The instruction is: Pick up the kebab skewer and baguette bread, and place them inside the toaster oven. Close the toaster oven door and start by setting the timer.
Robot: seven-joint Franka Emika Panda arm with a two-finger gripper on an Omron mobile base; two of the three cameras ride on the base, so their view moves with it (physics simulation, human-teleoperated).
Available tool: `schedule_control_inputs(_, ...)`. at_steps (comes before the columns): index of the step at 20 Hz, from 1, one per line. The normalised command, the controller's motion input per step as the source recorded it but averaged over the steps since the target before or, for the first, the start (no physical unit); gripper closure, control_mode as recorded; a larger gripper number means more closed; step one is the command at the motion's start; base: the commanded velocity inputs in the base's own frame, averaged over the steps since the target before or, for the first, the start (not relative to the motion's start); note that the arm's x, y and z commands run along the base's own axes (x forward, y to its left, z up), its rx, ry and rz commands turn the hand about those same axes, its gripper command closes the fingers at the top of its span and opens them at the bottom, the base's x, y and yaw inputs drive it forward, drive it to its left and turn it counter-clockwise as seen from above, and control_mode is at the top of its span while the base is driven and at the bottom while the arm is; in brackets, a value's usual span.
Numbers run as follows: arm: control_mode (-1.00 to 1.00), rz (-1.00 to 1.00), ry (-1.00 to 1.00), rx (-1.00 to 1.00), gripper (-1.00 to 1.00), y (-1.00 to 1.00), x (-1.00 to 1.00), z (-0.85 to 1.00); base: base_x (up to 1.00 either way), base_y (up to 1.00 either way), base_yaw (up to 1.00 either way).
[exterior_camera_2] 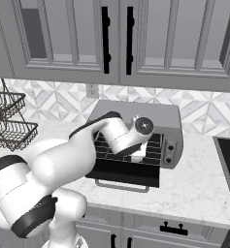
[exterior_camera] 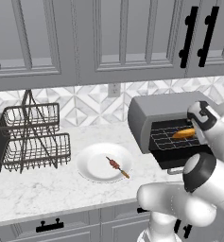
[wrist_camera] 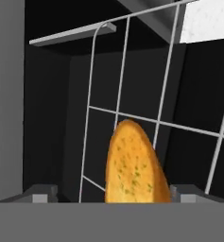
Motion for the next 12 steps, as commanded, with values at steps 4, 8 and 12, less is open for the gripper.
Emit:
schedule_control_inputs(4,-1.0,0.0,-0.01,0.05,-1.0,-0.18,-0.18,0.08,0.0,0.0,0.0)
schedule_control_inputs(8,-1.0,0.0,-0.01,0.01,-1.0,-0.22,-0.68,0.12,0.0,0.0,0.0)
schedule_control_inputs(12,-1.0,0.0,0.0,0.0,-1.0,-0.02,-0.44,0.23,0.0,0.0,0.0)
